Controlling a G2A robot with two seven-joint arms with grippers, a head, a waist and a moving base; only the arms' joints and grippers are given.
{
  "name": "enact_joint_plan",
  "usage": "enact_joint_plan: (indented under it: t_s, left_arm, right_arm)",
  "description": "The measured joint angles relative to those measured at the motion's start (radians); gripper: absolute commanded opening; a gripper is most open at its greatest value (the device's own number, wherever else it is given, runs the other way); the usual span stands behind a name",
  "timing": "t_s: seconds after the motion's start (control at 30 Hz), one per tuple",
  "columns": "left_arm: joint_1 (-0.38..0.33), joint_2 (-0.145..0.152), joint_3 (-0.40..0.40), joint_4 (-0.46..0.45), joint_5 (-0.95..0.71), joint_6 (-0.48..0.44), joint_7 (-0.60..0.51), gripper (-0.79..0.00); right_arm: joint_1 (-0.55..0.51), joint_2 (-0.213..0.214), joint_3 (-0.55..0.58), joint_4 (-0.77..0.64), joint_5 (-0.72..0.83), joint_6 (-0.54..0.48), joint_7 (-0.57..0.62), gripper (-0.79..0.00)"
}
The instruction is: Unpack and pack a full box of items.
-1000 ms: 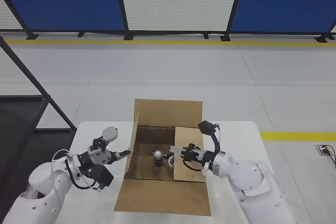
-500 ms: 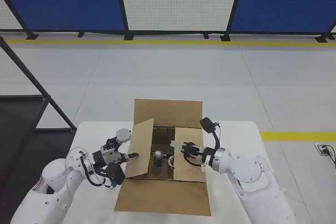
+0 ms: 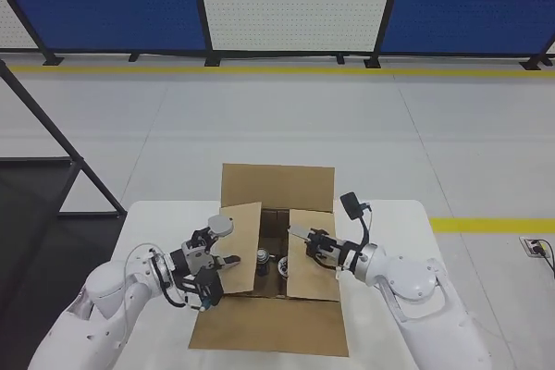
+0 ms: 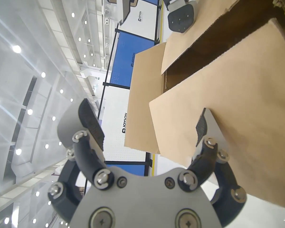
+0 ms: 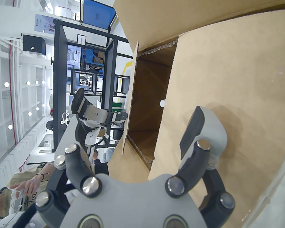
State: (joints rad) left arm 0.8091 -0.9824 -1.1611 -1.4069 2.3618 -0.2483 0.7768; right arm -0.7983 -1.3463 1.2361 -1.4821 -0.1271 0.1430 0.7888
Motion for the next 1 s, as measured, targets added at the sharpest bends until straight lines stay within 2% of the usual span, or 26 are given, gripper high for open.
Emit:
enact_joint_plan:
  t_s: [0.23,0.57,0.8,1.0]
  left_arm:
    - [-0.048,-0.013,0.061,0.021,0.026,-0.065,-0.067,0.000]
    - [-0.094,-0.033,0.130,0.069,0.034,-0.097,-0.123,0.000]
    - [-0.100,-0.035,0.133,0.080,0.023,-0.088,-0.117,0.000]
    - [-0.079,-0.027,0.099,0.056,0.002,-0.056,-0.104,0.000]
  right_arm:
    - [0.004,0.005,-0.009,0.025,0.022,-0.015,0.038,0.000]
    - [0.029,0.006,-0.052,0.055,0.006,-0.021,0.062,0.000]
    - [0.036,0.009,-0.061,0.056,0.005,-0.024,0.072,0.000]
    - [0.043,0.012,-0.065,0.048,0.014,-0.026,0.076,0.000]
